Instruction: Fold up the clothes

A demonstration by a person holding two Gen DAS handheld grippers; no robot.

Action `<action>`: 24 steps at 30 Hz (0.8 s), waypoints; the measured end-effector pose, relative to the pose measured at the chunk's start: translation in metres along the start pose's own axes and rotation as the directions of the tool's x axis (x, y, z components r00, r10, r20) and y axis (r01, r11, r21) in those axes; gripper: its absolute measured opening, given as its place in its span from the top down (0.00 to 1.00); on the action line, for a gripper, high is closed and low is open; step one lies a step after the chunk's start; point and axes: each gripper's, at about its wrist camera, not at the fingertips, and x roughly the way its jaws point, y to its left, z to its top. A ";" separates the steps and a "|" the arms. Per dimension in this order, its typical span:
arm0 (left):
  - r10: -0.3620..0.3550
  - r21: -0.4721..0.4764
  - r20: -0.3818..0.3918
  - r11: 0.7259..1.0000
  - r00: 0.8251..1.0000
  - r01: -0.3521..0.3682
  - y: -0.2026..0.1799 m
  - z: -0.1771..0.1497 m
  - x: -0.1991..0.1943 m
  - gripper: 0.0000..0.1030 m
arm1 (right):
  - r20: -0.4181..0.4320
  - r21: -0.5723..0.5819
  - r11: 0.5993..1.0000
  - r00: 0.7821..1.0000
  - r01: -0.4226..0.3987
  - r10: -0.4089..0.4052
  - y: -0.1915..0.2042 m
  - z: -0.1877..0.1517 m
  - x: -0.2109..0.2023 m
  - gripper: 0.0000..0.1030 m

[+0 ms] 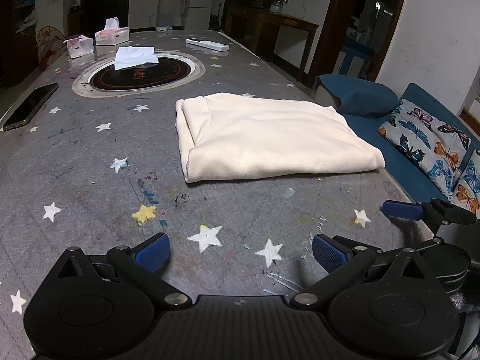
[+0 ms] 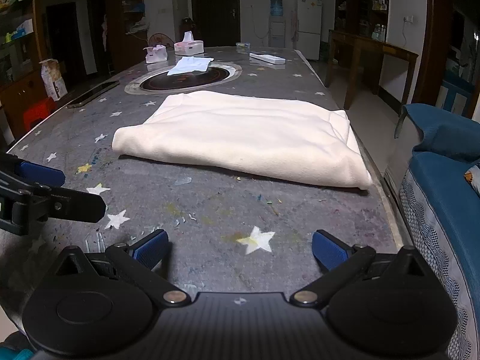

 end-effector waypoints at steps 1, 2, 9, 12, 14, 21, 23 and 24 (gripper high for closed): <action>0.000 0.001 0.000 1.000 1.000 0.000 0.000 0.000 0.000 0.00 | 0.000 0.000 1.000 1.000 0.000 0.000 0.000 0.000 0.000 0.00; -0.001 0.001 0.000 1.000 1.000 0.001 -0.001 0.000 0.000 0.00 | 0.000 0.001 1.000 1.000 0.001 -0.001 0.000 -0.001 -0.001 0.00; -0.002 0.003 0.006 1.000 1.000 0.002 -0.002 -0.002 -0.003 0.00 | 0.007 0.002 1.000 1.000 -0.001 0.001 0.002 0.000 -0.004 0.00; -0.003 0.002 0.007 1.000 1.000 0.002 -0.002 -0.003 -0.004 0.00 | 0.007 0.002 1.000 1.000 0.001 -0.001 0.004 -0.001 -0.005 0.00; -0.002 0.001 0.008 1.000 1.000 0.002 -0.002 -0.004 -0.004 0.00 | 0.008 0.001 1.000 1.000 0.002 -0.002 0.004 -0.001 -0.005 0.00; -0.001 0.002 0.015 1.000 1.000 0.001 -0.003 -0.006 -0.008 0.00 | 0.017 0.004 1.000 1.000 0.004 -0.004 0.005 -0.002 -0.011 0.00; -0.001 0.003 0.017 1.000 1.000 0.001 -0.004 -0.006 -0.009 0.00 | 0.018 0.003 1.000 1.000 0.004 -0.004 0.006 -0.003 -0.012 0.00; -0.001 0.003 0.018 1.000 1.000 0.001 -0.004 -0.006 -0.009 0.00 | 0.018 0.003 1.000 1.000 0.004 -0.004 0.006 -0.003 -0.012 0.00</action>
